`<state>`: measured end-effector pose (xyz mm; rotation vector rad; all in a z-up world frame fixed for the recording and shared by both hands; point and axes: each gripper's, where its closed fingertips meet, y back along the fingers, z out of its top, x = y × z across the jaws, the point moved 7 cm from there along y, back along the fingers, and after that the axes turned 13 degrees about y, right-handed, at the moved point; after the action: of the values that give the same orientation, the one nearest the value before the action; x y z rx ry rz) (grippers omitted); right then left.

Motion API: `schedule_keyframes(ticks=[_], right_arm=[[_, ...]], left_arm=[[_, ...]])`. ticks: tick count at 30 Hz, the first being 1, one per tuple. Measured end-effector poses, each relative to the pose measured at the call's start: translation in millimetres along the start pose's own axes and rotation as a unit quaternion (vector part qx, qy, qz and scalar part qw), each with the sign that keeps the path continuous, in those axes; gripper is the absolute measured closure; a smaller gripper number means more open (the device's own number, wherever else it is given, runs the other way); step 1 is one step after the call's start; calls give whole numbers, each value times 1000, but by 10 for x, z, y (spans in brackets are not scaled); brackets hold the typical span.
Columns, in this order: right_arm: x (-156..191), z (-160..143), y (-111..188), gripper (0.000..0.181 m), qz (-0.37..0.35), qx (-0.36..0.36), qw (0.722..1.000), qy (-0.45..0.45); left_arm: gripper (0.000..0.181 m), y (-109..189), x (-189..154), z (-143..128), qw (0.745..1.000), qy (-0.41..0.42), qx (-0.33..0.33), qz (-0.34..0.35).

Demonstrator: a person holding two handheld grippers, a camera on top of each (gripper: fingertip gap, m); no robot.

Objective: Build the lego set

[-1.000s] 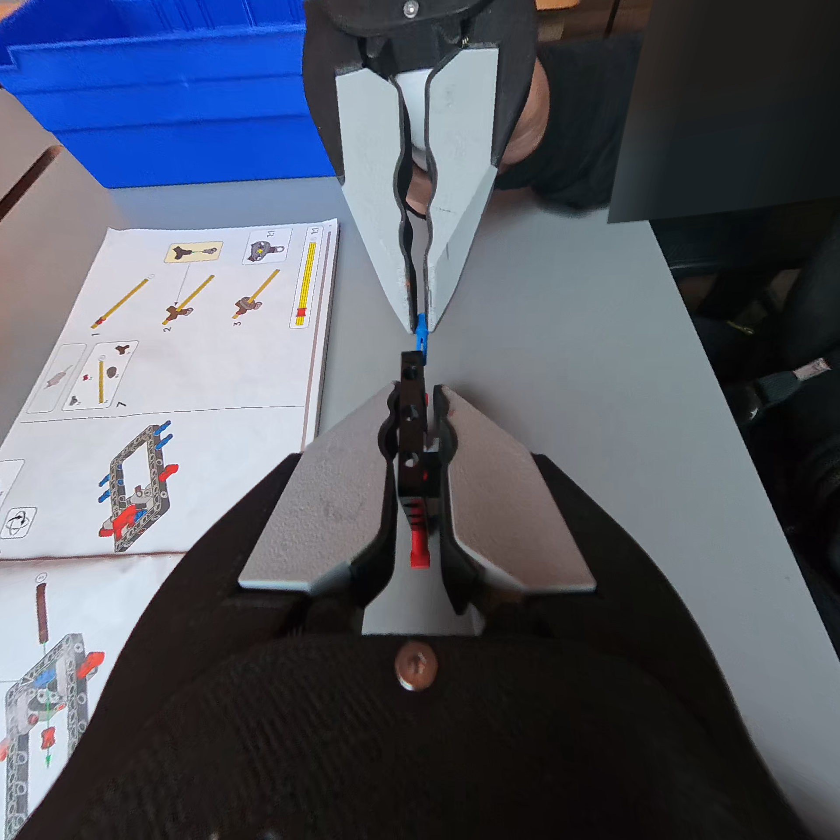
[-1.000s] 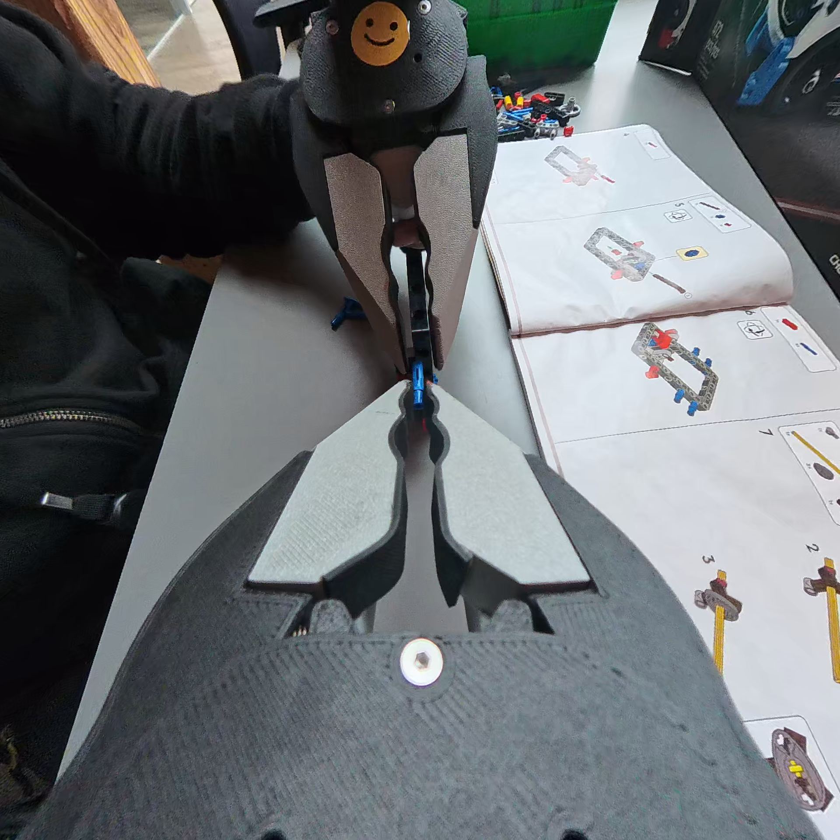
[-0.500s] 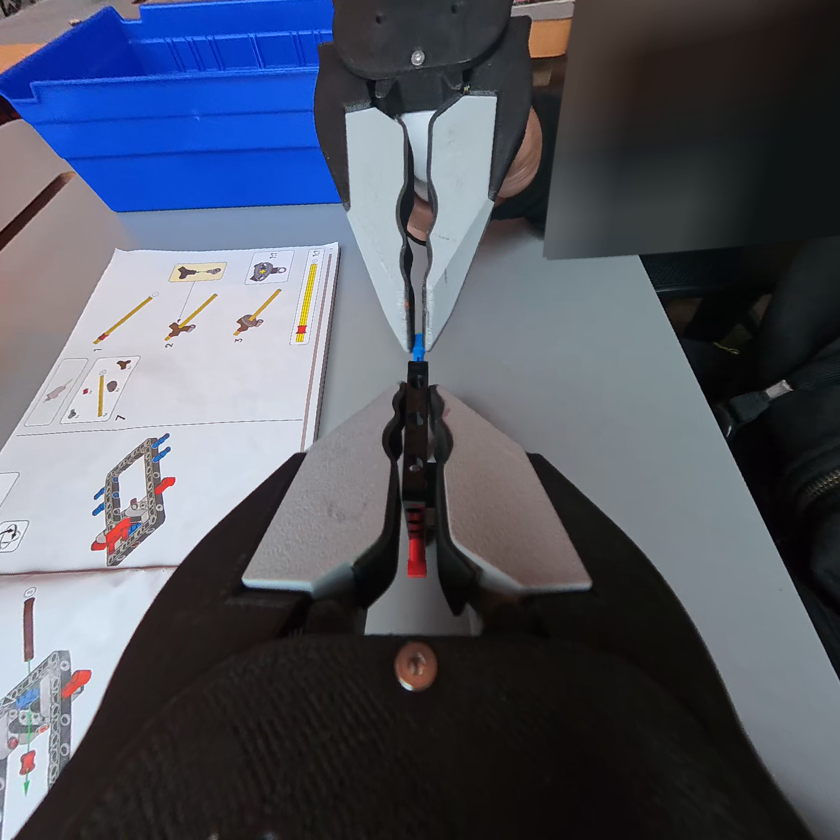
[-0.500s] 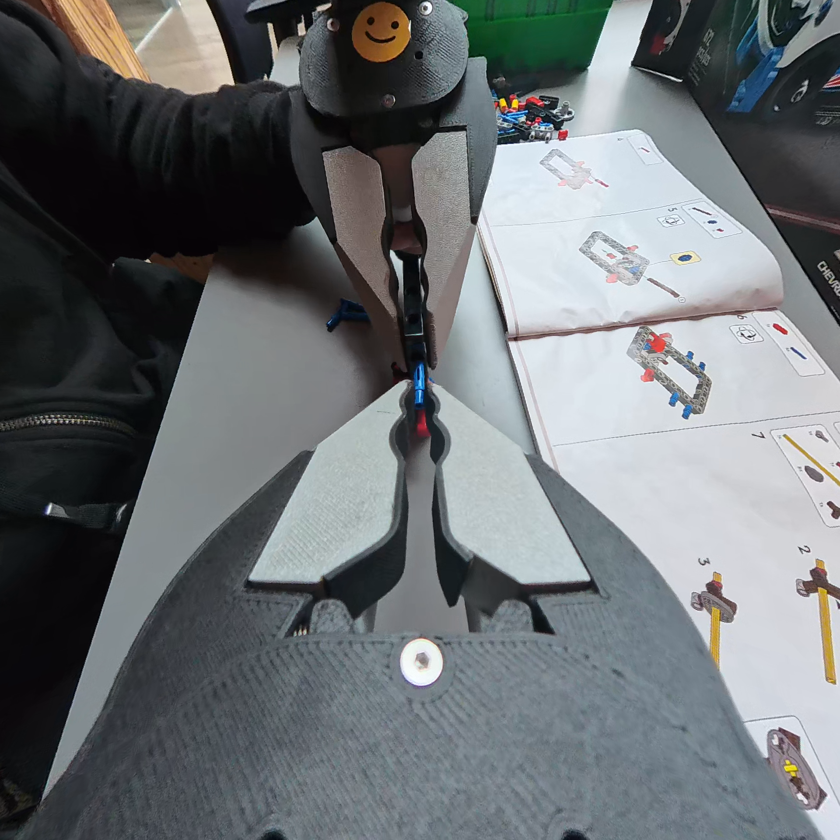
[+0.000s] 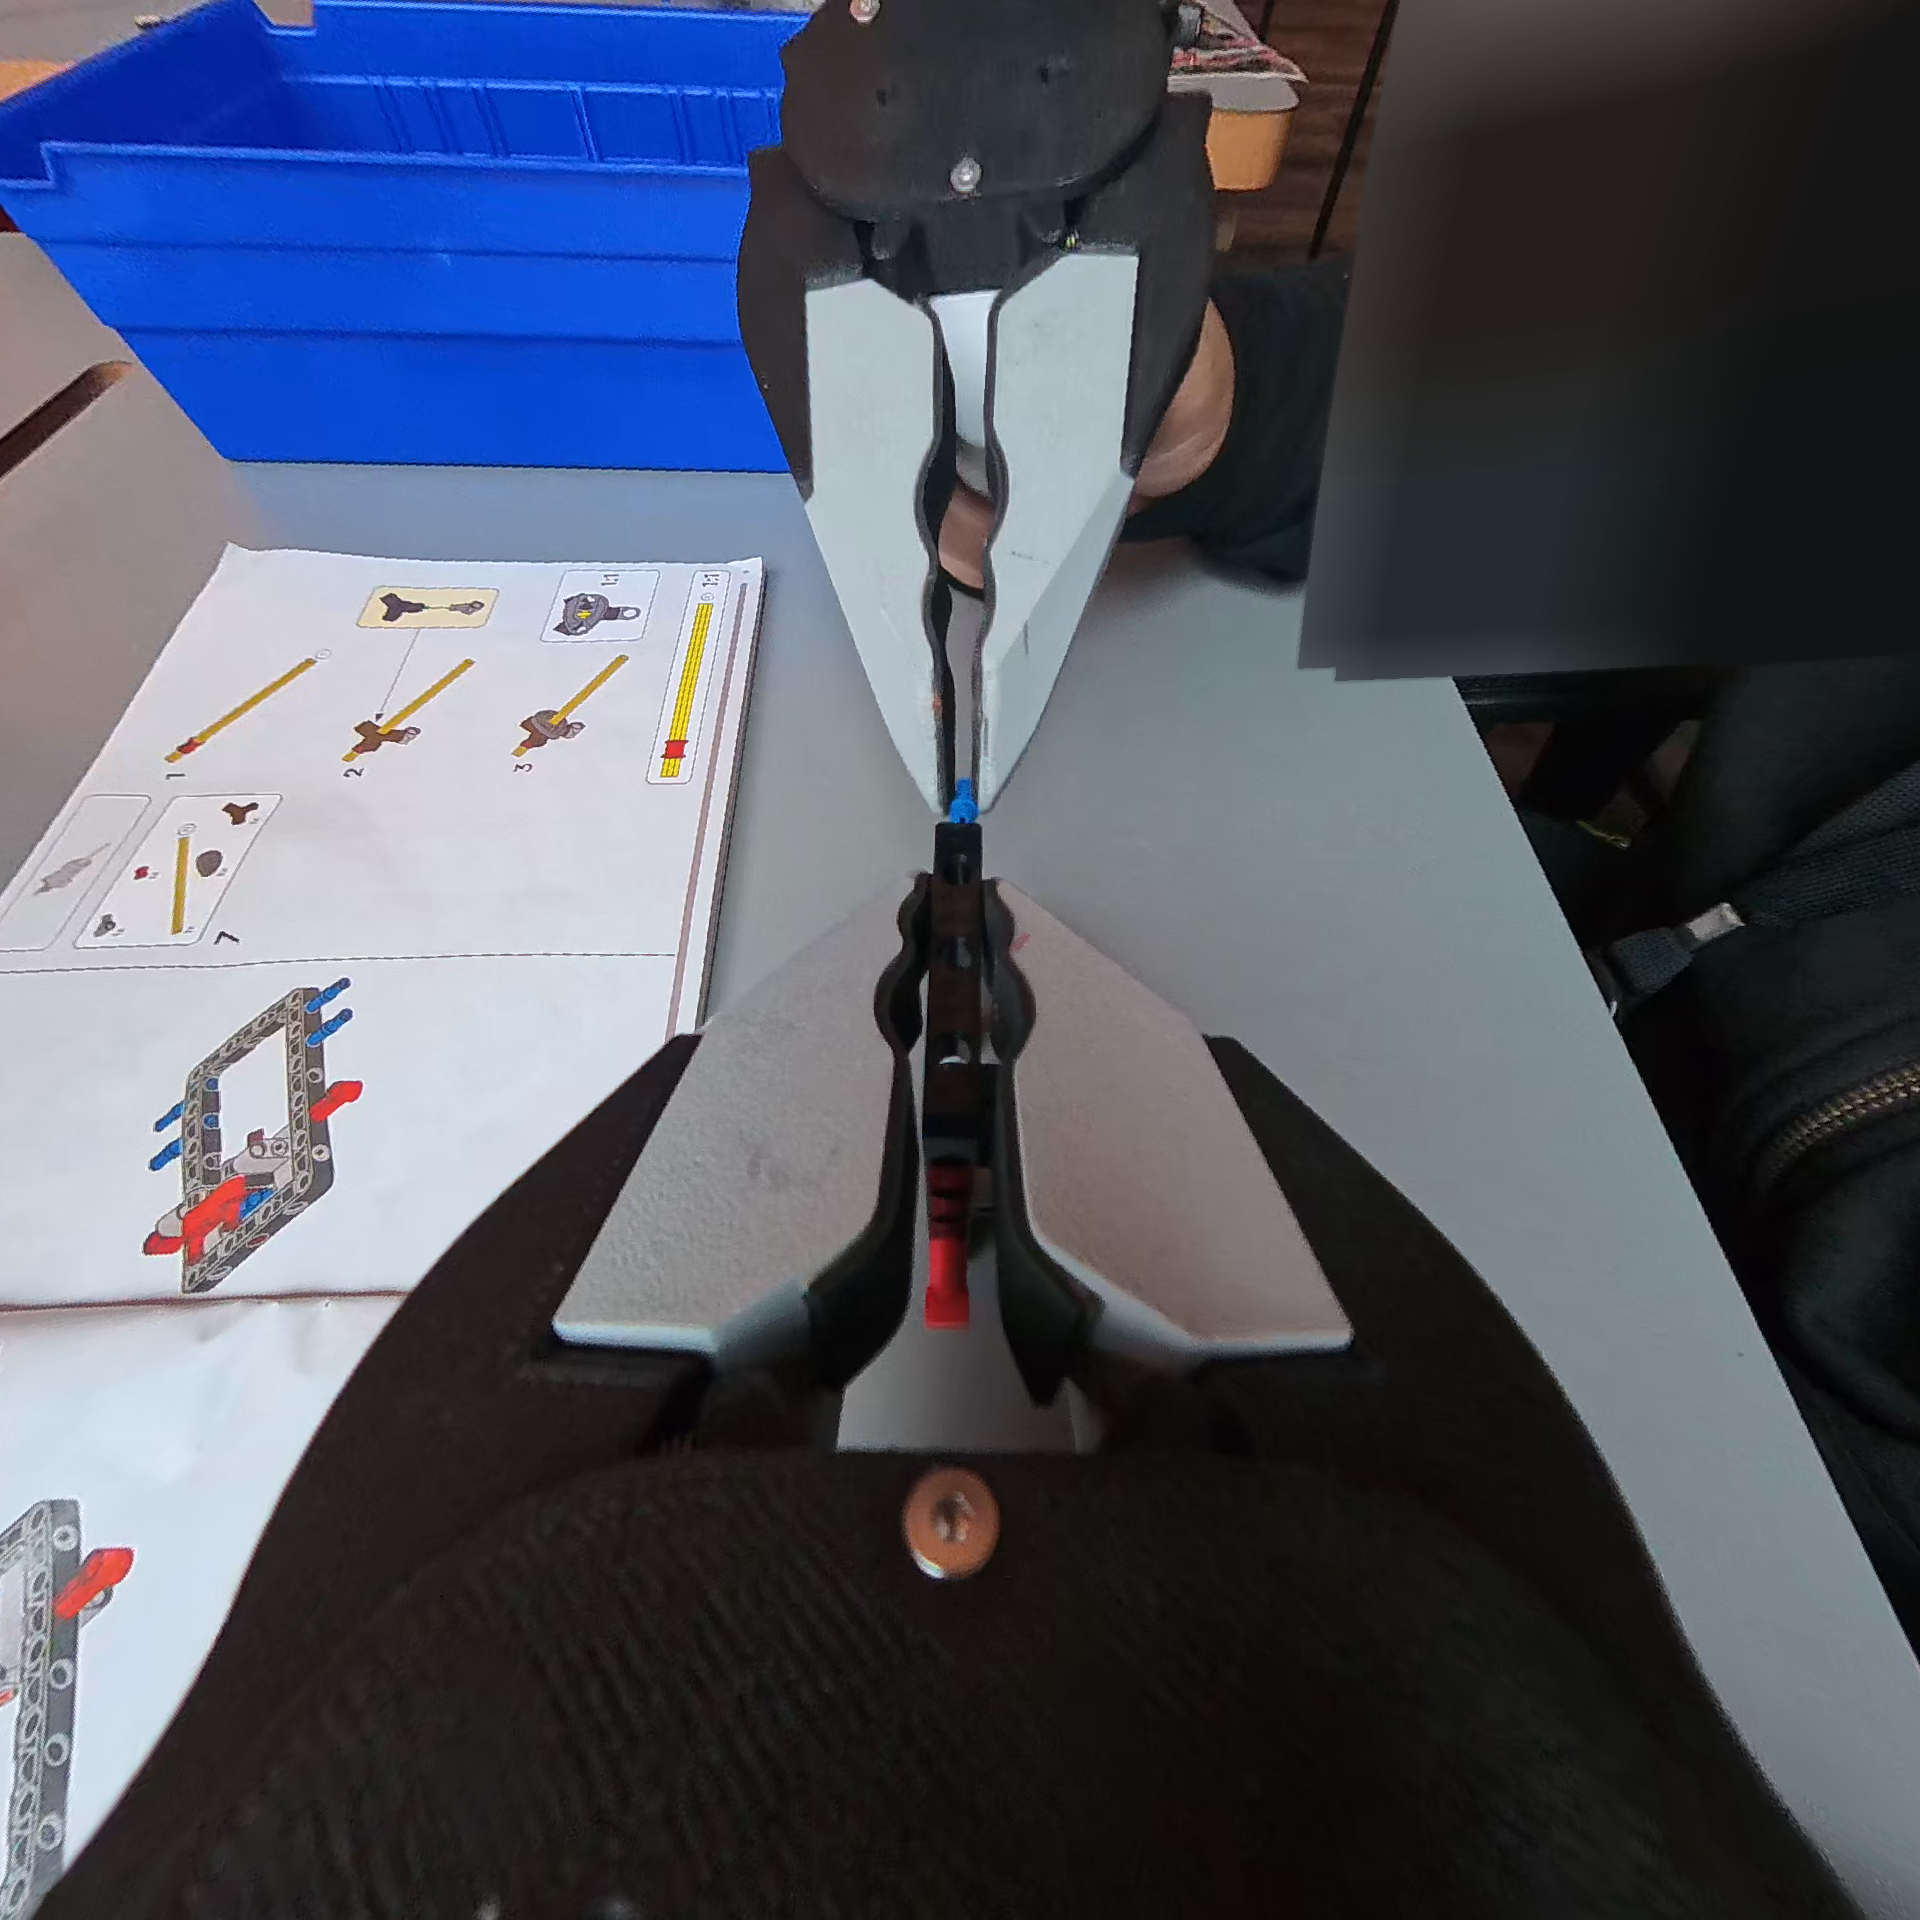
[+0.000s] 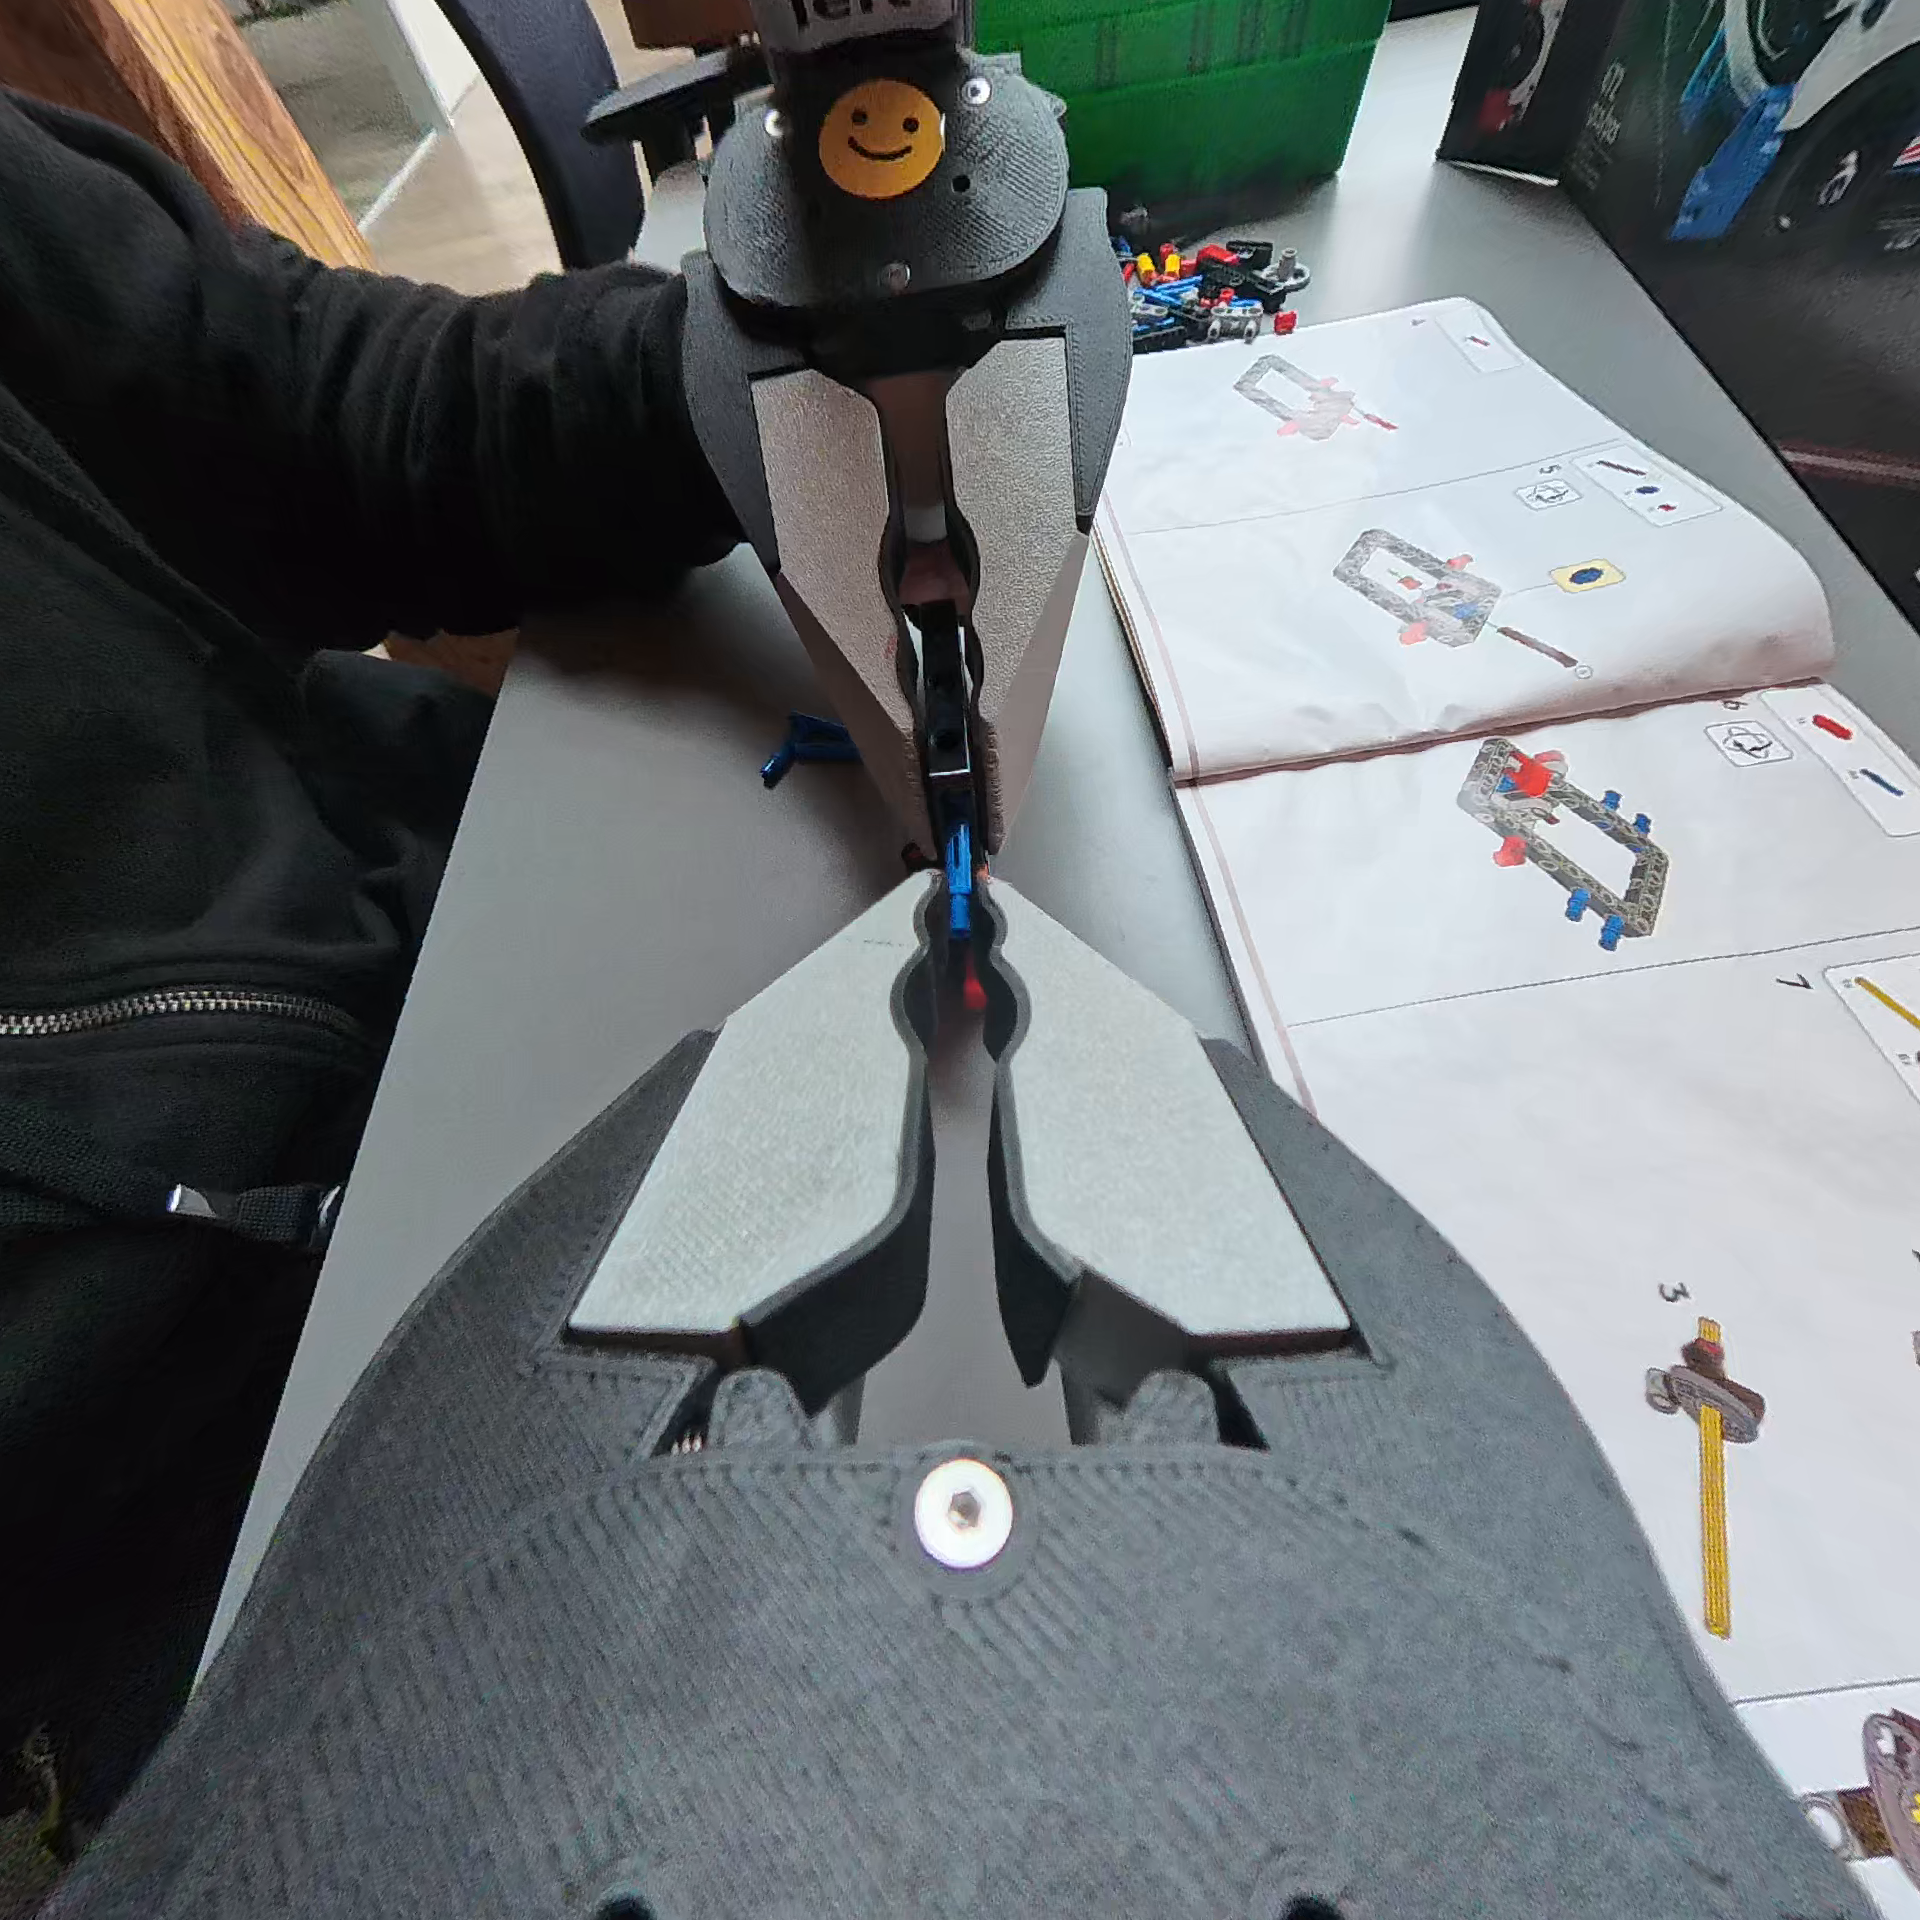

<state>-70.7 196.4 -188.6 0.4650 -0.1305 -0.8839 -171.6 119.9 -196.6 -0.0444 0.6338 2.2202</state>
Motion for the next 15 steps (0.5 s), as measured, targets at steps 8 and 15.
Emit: schedule_keyframes(ticks=[8,15], right_arm=[[51,-37,-104,181,13,17,1000,13],[-215,-193,191,181,-37,31,999,-19]], left_arm=[[175,-12,7,6,1000,6,-3,3],[175,11,25,-5,1000,19,-7,-4]])
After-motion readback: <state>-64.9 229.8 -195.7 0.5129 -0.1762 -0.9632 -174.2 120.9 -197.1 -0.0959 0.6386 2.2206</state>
